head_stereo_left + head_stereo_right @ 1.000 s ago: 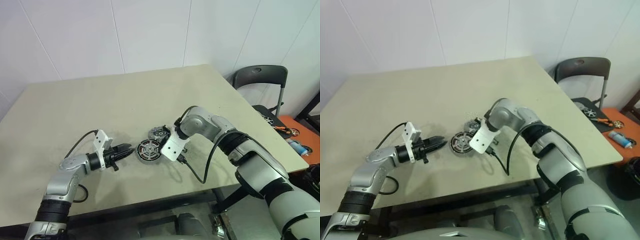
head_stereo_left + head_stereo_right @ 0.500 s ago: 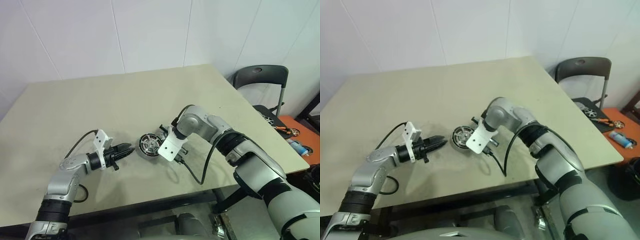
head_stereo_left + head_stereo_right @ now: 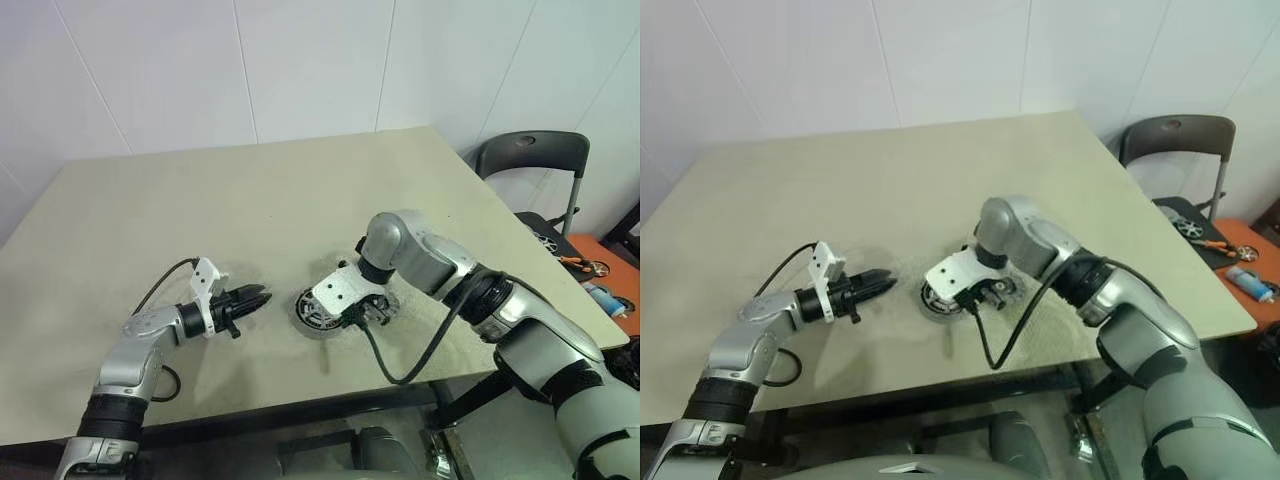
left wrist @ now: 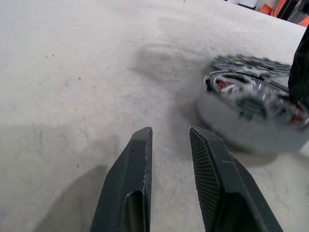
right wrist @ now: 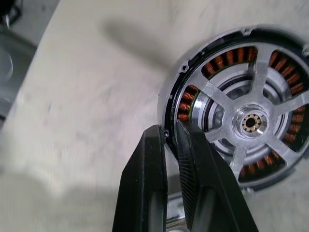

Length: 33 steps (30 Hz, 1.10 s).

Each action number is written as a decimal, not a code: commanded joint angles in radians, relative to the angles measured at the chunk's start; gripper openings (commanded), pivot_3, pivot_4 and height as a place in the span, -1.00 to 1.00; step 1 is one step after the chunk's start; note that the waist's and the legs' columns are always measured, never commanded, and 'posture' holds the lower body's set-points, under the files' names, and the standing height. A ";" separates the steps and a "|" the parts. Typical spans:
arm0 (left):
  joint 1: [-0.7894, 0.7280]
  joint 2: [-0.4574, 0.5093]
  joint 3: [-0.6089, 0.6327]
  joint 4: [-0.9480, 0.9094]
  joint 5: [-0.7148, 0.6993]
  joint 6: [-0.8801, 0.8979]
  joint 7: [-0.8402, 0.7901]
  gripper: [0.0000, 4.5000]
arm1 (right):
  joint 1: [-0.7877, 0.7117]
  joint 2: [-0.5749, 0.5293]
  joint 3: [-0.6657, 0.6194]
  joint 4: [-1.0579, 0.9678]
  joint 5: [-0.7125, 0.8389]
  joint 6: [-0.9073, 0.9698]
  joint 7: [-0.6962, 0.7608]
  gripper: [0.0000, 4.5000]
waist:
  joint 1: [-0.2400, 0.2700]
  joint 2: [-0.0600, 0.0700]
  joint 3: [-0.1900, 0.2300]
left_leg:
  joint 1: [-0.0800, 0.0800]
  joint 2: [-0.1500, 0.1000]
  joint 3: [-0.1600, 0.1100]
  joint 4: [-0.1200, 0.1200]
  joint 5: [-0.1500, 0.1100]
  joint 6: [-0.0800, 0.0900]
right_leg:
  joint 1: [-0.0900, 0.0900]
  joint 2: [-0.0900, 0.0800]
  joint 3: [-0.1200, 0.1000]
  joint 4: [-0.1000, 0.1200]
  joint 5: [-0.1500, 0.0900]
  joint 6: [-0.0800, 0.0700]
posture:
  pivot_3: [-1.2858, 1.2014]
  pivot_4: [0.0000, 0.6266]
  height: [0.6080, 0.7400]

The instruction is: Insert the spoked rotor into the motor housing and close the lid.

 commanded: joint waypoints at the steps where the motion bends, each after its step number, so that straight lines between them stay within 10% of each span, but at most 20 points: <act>1: -0.017 0.002 0.011 -0.006 0.005 -0.020 -0.002 -0.42 | -0.039 0.058 -0.027 0.051 -0.020 0.025 -0.032 -0.97 | 0.000 0.000 0.000 | 0.000 0.000 0.000 0.000 0.000 0.000 | 0.000 0.000 0.000 0.000 0.000 0.000 | 0.03 -1.00 1.00; 12: 0.025 0.017 0.028 -0.048 -0.004 -0.011 0.009 -0.42 | -0.054 0.106 -0.039 0.242 -0.093 -0.237 -0.170 -0.97 | -0.036 -0.003 0.001 | 0.017 0.001 0.001 0.000 0.000 0.000 | 0.014 0.001 0.000 0.001 -0.002 -0.005 | 0.03 -1.00 1.00; 17: 0.022 0.018 0.029 -0.047 -0.006 -0.009 0.011 -0.42 | -0.066 0.120 -0.041 0.280 -0.123 -0.233 -0.189 -0.14 | -0.055 -0.004 0.000 | 0.018 0.001 0.000 0.000 0.000 0.000 | 0.017 0.001 0.000 0.000 -0.002 -0.005 | 0.03 -1.00 1.00; 33: -0.020 0.016 0.015 -0.009 -0.002 -0.008 -0.011 -0.42 | 0.046 -0.051 -0.192 -0.194 0.012 0.052 -0.001 -0.14 | 0.003 -0.004 0.000 | -0.004 0.000 0.000 -0.004 0.000 0.000 | -0.010 0.000 -0.001 0.000 0.003 -0.004 | 0.03 -1.00 1.00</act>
